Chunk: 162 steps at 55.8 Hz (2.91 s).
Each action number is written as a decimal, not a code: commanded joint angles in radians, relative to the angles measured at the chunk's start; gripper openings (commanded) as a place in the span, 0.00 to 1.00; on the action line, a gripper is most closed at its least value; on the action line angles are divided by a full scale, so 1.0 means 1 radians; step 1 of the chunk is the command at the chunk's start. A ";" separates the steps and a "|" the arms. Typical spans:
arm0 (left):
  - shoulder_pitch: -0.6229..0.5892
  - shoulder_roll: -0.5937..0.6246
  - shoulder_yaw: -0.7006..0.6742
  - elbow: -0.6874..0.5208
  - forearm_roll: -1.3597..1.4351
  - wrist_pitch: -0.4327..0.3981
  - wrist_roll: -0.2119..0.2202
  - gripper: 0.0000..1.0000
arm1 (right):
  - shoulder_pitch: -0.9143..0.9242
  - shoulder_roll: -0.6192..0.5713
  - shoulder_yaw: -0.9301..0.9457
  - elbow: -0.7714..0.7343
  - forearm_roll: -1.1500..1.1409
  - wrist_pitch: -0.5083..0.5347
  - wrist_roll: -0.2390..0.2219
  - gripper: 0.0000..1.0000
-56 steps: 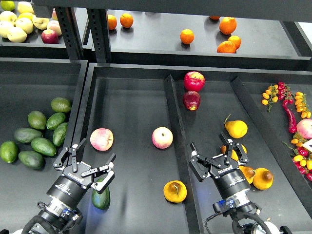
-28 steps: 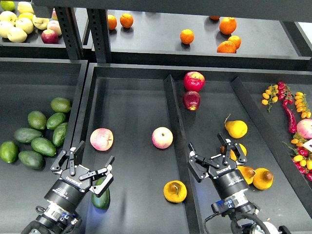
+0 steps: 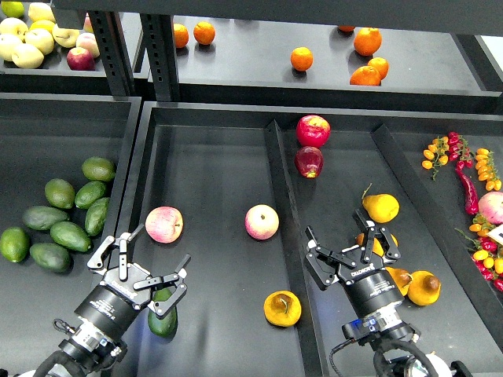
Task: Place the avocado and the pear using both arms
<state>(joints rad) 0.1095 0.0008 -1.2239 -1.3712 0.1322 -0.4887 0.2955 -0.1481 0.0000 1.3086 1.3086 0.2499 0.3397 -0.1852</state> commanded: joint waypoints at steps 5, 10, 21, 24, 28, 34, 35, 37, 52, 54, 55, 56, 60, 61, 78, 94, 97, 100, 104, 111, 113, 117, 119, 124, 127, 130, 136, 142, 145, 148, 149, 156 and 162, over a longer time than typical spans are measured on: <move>-0.120 0.076 0.009 -0.006 0.112 0.000 0.063 0.99 | 0.047 0.000 0.017 -0.003 0.003 -0.021 0.001 1.00; -0.186 0.134 0.026 -0.006 0.129 0.000 0.083 0.99 | 0.076 0.000 0.032 -0.005 0.003 -0.060 0.001 1.00; -0.349 0.281 0.092 -0.006 0.164 0.000 0.193 0.99 | 0.145 0.000 0.074 -0.008 0.017 -0.166 0.003 0.99; -0.396 0.335 0.127 -0.005 0.185 0.000 0.193 0.99 | 0.166 0.000 0.095 -0.008 0.017 -0.186 0.004 1.00; -0.473 0.409 0.185 -0.006 0.219 0.000 0.193 0.99 | 0.200 0.000 0.126 -0.014 0.017 -0.232 0.004 1.00; -0.645 0.513 0.360 -0.011 0.231 0.000 0.193 0.99 | 0.278 0.000 0.156 -0.019 0.015 -0.334 0.004 1.00; -0.672 0.525 0.389 -0.011 0.231 0.000 0.193 0.99 | 0.291 0.000 0.156 -0.020 0.014 -0.343 0.004 1.00; -0.709 0.541 0.428 -0.011 0.236 0.000 0.193 0.99 | 0.304 0.000 0.158 -0.022 0.014 -0.349 0.004 1.00; -1.060 0.630 0.788 -0.006 0.268 0.000 0.193 0.99 | 0.392 0.000 0.166 -0.080 0.012 -0.375 0.006 1.00; -1.094 0.636 0.829 -0.006 0.268 0.000 0.193 0.99 | 0.400 0.000 0.169 -0.088 0.012 -0.375 0.006 1.00; -1.112 0.639 0.852 -0.006 0.268 0.000 0.193 0.99 | 0.406 0.000 0.170 -0.092 0.012 -0.375 0.007 0.99; -1.134 0.643 0.883 -0.006 0.268 0.000 0.193 0.99 | 0.412 0.000 0.170 -0.097 0.012 -0.375 0.007 1.00; -1.197 0.650 0.977 -0.006 0.276 0.000 0.193 0.99 | 0.432 0.000 0.178 -0.120 0.011 -0.375 0.007 0.99; -1.202 0.651 0.986 -0.006 0.277 0.000 0.193 0.99 | 0.433 0.000 0.181 -0.121 0.012 -0.375 0.007 1.00; -1.295 0.628 1.271 0.007 0.483 0.000 0.193 0.99 | 0.492 0.000 0.192 -0.183 0.011 -0.373 0.007 1.00; -1.297 0.430 1.373 0.170 0.524 0.000 0.193 0.99 | 0.495 0.000 0.192 -0.183 0.012 -0.372 0.006 1.00; -1.294 0.397 1.394 0.201 0.523 0.000 0.193 0.99 | 0.493 0.000 0.192 -0.183 0.012 -0.370 0.006 1.00; -1.292 0.363 1.420 0.237 0.521 0.000 0.193 0.99 | 0.492 0.000 0.192 -0.183 0.012 -0.369 0.006 1.00; -1.289 0.334 1.440 0.264 0.518 0.000 0.193 0.99 | 0.490 0.000 0.192 -0.183 0.012 -0.366 0.006 1.00; -1.288 0.291 1.462 0.330 0.518 0.000 0.193 0.99 | 0.487 0.000 0.192 -0.183 0.014 -0.364 0.006 1.00; -1.285 0.283 1.466 0.346 0.518 0.000 0.193 0.99 | 0.487 0.000 0.192 -0.183 0.014 -0.363 0.006 0.99; -1.272 0.271 1.485 0.385 0.518 0.000 0.193 0.99 | 0.487 0.000 0.192 -0.181 0.014 -0.363 0.006 1.00; -1.265 0.263 1.492 0.400 0.520 0.000 0.193 0.99 | 0.486 0.000 0.192 -0.181 0.014 -0.363 0.006 1.00; -1.237 0.240 1.497 0.431 0.523 0.000 0.193 0.99 | 0.484 0.000 0.190 -0.181 0.014 -0.363 0.006 1.00; -1.226 0.235 1.498 0.439 0.524 0.000 0.193 0.99 | 0.484 0.000 0.190 -0.181 0.014 -0.363 0.006 1.00; -1.212 0.231 1.498 0.448 0.527 0.000 0.193 0.99 | 0.484 0.000 0.190 -0.181 0.015 -0.361 0.006 1.00; -1.179 0.214 1.494 0.471 0.527 0.000 0.193 0.99 | 0.484 0.000 0.190 -0.180 0.015 -0.361 0.006 1.00; -1.174 0.197 1.492 0.485 0.527 0.000 0.193 0.99 | 0.484 0.000 0.190 -0.180 0.015 -0.361 0.006 1.00; -1.174 0.179 1.489 0.488 0.527 0.000 0.193 0.99 | 0.484 0.000 0.190 -0.181 0.015 -0.361 0.006 1.00; -1.174 0.169 1.488 0.489 0.529 0.000 0.193 0.99 | 0.484 0.000 0.190 -0.181 0.015 -0.360 0.006 1.00; -1.174 0.166 1.488 0.492 0.529 0.000 0.193 0.99 | 0.484 0.000 0.190 -0.181 0.015 -0.360 0.006 1.00; -1.171 0.143 1.488 0.523 0.527 0.000 0.193 0.96 | 0.484 0.000 0.190 -0.181 0.015 -0.360 0.006 1.00; -1.159 0.131 1.486 0.543 0.527 0.000 0.193 0.96 | 0.484 0.000 0.190 -0.181 0.015 -0.360 0.006 0.99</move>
<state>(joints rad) -1.0597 0.1460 0.2637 -0.8491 0.6605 -0.4884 0.4887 0.3359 0.0000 1.4986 1.1275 0.2654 -0.0200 -0.1796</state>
